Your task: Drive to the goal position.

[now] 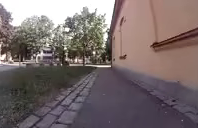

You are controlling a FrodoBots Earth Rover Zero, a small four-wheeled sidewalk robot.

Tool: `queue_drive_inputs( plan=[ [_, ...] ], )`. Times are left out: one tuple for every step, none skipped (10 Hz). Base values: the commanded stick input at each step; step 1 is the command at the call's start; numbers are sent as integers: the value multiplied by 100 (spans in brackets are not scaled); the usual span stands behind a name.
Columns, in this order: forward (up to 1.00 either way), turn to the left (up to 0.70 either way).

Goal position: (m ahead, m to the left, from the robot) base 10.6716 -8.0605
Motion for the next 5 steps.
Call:
queue_drive_inputs(
  plan=[
    [44, 5],
    [44, 5],
    [44, 5],
    [44, 5],
    [44, 5]
  ],
)
